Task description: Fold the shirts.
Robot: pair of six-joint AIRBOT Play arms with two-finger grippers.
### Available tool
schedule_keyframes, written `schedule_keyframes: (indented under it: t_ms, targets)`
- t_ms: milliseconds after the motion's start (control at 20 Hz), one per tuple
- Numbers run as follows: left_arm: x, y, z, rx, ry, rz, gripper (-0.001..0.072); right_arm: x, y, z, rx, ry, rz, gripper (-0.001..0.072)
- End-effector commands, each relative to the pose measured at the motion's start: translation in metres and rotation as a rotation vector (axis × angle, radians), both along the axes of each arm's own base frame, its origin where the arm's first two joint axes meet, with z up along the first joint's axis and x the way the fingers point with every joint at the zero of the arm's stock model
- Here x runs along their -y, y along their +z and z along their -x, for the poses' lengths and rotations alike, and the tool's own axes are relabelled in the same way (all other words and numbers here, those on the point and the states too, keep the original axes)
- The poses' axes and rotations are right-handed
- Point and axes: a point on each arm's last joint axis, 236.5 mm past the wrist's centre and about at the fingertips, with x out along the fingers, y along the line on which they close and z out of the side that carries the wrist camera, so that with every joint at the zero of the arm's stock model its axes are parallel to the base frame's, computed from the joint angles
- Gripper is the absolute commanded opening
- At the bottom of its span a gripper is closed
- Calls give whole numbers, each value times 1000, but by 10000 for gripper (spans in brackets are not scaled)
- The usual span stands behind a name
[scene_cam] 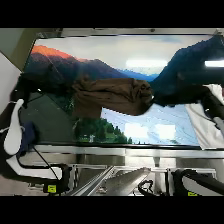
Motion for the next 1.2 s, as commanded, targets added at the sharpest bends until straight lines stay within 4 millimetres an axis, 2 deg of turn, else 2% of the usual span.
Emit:
schedule_keyframes:
  t_ms: [0, 50, 100, 150, 200, 250, 300, 350, 400, 450, 500, 550, 600, 700, 750, 850, 900, 1000, 1050, 1150]
  targets:
    - [-8, 171, 11, 398, 34, -66, 20, 37, 221, -14, 512, -77, -12, 18]
    - [-11, 253, 29, 614, 68, -123, 19, 56, 309, 2, 737, -124, 22, 18]
    - [-12, 335, 57, 838, 119, -178, 20, 70, 387, 29, 951, -162, 77, 18]
    - [-14, 420, 101, 1083, 188, -248, 19, 81, 459, 68, 1154, -211, 141, 18]
    - [-14, 492, 157, 1306, 260, -333, 19, 87, 512, 108, 1308, -258, 197, 18]
    - [-11, 540, 209, 1466, 309, -410, 19, 90, 552, 147, 1435, -298, 259, 18]
    - [-6, 572, 254, 1583, 341, -473, 19, 90, 576, 177, 1518, -324, 310, 17]
    - [0, 594, 289, 1661, 361, -525, 19, 88, 591, 195, 1570, -337, 340, 18]
    - [6, 604, 309, 1700, 363, -550, 19, 83, 600, 211, 1610, -334, 357, 18]
    - [10, 608, 316, 1710, 352, -563, 19, 80, 604, 220, 1639, -328, 375, 18]
    - [10, 607, 312, 1696, 337, -569, 19, 79, 605, 223, 1649, -327, 382, 18]
    - [9, 603, 298, 1661, 326, -544, 19, 79, 605, 223, 1646, -326, 382, 18]
    - [4, 595, 277, 1605, 321, -510, 19, 80, 602, 218, 1633, -322, 381, 18]
    - [2, 567, 223, 1492, 258, -415, 19, 78, 583, 192, 1552, -276, 333, 18]
    - [5, 548, 195, 1432, 208, -364, 19, 79, 565, 170, 1481, -251, 309, 18]
    - [17, 493, 130, 1276, 112, -286, 20, 87, 512, 117, 1287, -216, 247, 18]
    - [20, 458, 92, 1185, 80, -283, 19, 91, 480, 88, 1191, -203, 221, 17]
    - [31, 383, 29, 1017, 18, -307, 19, 94, 405, 33, 1003, -197, 159, 18]
    - [42, 335, -4, 924, -16, -312, 20, 99, 360, 6, 915, -217, 147, 18]
    - [55, 249, -56, 780, -42, -308, 19, 101, 266, -43, 769, -261, 132, 18]
